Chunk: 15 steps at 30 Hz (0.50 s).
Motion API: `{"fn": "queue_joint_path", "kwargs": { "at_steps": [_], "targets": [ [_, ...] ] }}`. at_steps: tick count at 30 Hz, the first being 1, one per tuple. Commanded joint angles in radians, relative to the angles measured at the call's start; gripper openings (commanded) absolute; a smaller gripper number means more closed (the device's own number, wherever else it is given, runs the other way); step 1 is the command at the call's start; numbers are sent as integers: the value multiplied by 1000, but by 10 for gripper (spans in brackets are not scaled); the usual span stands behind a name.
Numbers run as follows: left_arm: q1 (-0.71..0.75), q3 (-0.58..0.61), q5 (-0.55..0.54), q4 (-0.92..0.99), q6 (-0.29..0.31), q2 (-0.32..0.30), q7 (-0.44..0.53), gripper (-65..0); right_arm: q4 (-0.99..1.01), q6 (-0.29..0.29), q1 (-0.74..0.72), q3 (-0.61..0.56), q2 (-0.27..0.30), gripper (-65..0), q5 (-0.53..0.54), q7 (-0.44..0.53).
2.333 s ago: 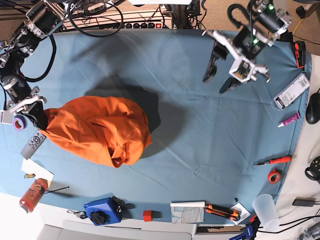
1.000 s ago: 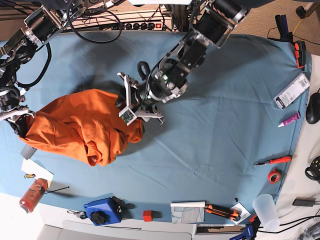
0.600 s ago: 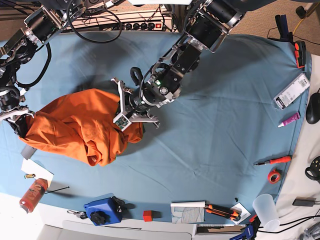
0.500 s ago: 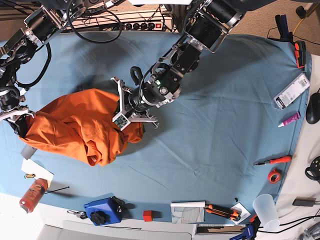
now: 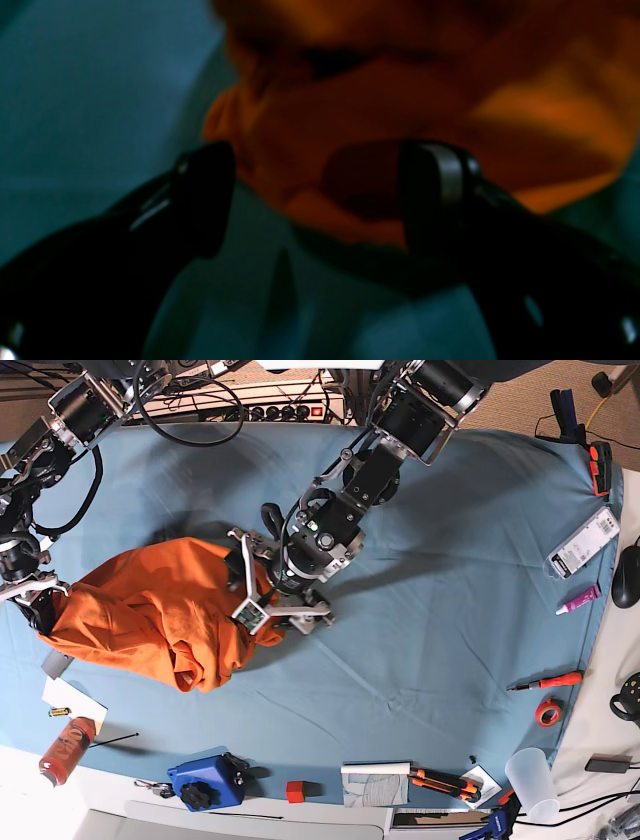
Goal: Layout the t-shirt on the table in an organized manner, then fold the t-shirt properly
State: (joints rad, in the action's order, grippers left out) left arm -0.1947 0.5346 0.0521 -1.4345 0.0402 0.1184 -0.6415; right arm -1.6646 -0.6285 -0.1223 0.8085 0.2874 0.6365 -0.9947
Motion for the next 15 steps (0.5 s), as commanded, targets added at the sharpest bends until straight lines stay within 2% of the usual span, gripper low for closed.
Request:
{"fn": "queue_joint_path", "kwargs": {
  "at_steps": [1, 3, 6, 8, 11, 15],
  "targets": [
    [-21, -1, -3, -22, -19, 16, -5, -145, -15, -3, -19, 2, 23, -650, 24, 26],
    [-21, -1, -5, -21, -61, 13, -47, -145, -15, -3, -19, 2, 23, -650, 24, 26],
    [-21, -1, -60, -12, -73, 6, -38, -146, -15, -3, -19, 2, 23, -650, 25, 21],
    [-21, -1, -115, 3, -55, 6, -29, -148, -15, -3, -18, 2, 23, -650, 25, 16],
    [-21, -1, -178, 34, 15, 6, -10, -148, -15, -3, -19, 2, 23, -650, 25, 4],
    [-21, -1, -188, 104, 55, 16, 59, -159, -15, -3, -18, 2, 23, -650, 25, 0]
  ]
}}
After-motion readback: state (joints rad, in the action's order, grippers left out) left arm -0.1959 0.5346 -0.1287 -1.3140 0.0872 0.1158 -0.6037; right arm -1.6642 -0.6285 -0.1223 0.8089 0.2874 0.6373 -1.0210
